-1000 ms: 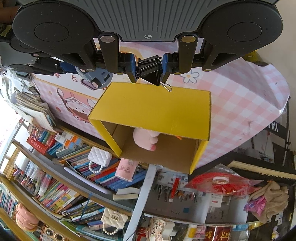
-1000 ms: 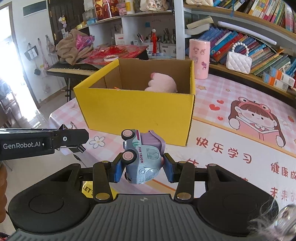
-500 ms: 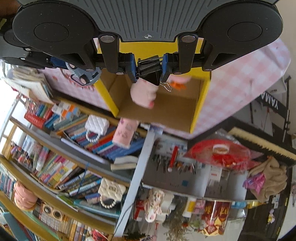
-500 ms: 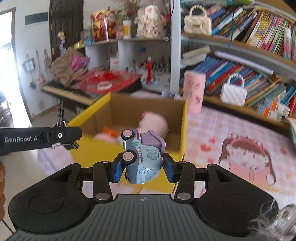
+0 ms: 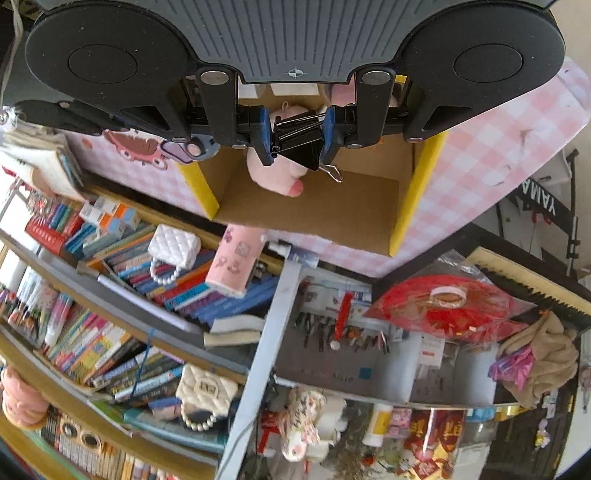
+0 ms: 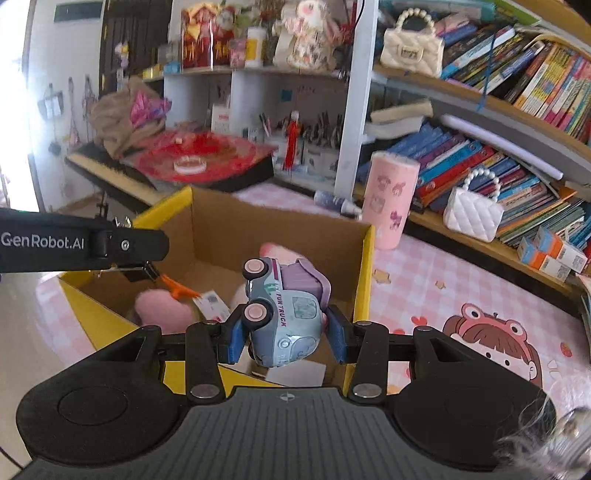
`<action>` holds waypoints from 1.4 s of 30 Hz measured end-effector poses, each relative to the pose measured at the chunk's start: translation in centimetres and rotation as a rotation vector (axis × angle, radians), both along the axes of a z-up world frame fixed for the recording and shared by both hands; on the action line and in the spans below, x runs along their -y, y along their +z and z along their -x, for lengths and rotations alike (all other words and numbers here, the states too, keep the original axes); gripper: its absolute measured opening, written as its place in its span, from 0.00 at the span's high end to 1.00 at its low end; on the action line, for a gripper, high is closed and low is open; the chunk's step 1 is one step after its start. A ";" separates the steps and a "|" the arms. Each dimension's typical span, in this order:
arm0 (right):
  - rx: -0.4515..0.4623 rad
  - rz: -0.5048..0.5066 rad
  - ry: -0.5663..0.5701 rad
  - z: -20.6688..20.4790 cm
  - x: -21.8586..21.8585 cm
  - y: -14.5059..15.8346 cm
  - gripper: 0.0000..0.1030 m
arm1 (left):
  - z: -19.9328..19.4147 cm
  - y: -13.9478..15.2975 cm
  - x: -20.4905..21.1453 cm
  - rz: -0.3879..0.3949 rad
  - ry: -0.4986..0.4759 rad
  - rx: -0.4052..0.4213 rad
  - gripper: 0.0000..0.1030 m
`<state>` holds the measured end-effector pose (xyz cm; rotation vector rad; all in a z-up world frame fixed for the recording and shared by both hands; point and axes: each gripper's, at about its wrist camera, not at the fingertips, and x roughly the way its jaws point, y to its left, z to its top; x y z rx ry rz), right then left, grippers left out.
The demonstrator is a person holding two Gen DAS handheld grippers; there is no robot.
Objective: Organize objects
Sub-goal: 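Open both grippers to drop the binder clip and truck into the box, then withdraw both grippers from the yellow box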
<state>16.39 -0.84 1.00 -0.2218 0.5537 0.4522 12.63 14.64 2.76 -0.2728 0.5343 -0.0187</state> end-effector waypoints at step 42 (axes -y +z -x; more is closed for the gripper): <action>-0.002 -0.031 -0.095 6.3 10.1 -0.1 0.39 | -1.5 -1.9 5.1 -0.099 -0.046 -0.061 0.40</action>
